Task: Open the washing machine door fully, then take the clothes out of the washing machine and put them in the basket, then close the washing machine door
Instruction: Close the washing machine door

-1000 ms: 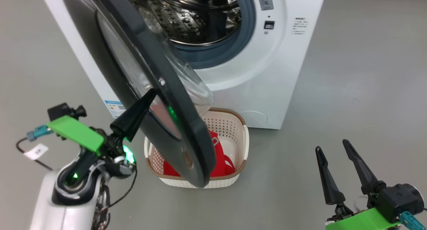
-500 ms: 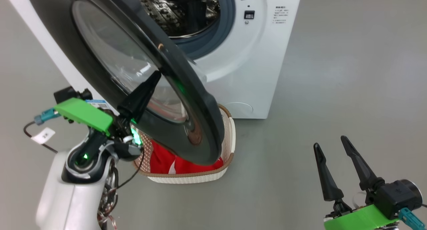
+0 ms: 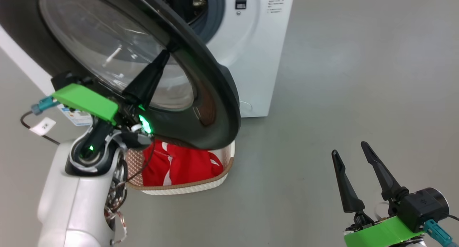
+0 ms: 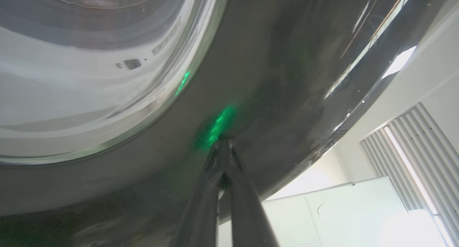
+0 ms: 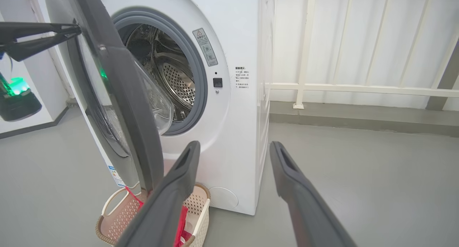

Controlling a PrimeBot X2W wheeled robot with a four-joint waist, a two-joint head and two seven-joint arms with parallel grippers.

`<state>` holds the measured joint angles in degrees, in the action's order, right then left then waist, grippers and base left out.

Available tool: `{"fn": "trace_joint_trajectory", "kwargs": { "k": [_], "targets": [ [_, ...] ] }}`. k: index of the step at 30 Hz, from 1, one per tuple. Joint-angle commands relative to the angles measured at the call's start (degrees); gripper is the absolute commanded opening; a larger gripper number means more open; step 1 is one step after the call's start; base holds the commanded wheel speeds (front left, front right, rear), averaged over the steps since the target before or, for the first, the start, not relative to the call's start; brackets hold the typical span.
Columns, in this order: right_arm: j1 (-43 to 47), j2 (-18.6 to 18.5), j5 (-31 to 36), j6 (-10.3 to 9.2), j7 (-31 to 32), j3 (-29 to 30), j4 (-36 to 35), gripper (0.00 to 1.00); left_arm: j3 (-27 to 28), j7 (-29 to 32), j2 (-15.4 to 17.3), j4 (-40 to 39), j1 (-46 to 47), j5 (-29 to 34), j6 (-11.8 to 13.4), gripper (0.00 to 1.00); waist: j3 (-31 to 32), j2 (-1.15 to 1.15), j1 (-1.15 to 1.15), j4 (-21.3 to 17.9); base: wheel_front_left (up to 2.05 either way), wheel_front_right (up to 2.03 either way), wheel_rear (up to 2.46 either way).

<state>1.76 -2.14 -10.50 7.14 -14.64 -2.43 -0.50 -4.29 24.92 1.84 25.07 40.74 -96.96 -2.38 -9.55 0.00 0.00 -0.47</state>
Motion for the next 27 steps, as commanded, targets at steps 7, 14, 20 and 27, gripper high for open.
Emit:
{"fn": "trace_joint_trajectory", "kwargs": {
  "k": [7,14,20,27],
  "targets": [
    [-3.1,-0.7,0.5,0.35,-0.4,-1.6,-1.3,1.00,0.2,-2.5,1.0,1.3,6.0,0.3,-2.1,0.00,-2.7,0.00,0.00,-3.2,0.00,0.00,0.00],
    [-4.2,-0.7,0.0,0.35,-0.4,-2.2,-1.2,1.00,1.0,-6.0,1.2,4.9,10.2,2.1,-3.3,0.00,-4.8,0.00,0.00,-5.5,0.00,0.00,0.00],
    [-5.0,-0.7,-0.5,0.35,-0.4,-2.2,-1.1,1.00,1.7,-9.1,1.6,8.1,13.8,4.1,-4.3,0.00,-6.2,0.00,0.00,-7.0,0.00,0.00,0.00],
    [-6.0,-0.7,-0.9,0.35,-0.4,-2.4,-1.1,1.00,2.3,-11.2,2.0,11.3,17.0,5.3,-5.0,0.00,-7.8,0.00,0.00,-8.2,0.00,0.00,0.00]
  ]
}}
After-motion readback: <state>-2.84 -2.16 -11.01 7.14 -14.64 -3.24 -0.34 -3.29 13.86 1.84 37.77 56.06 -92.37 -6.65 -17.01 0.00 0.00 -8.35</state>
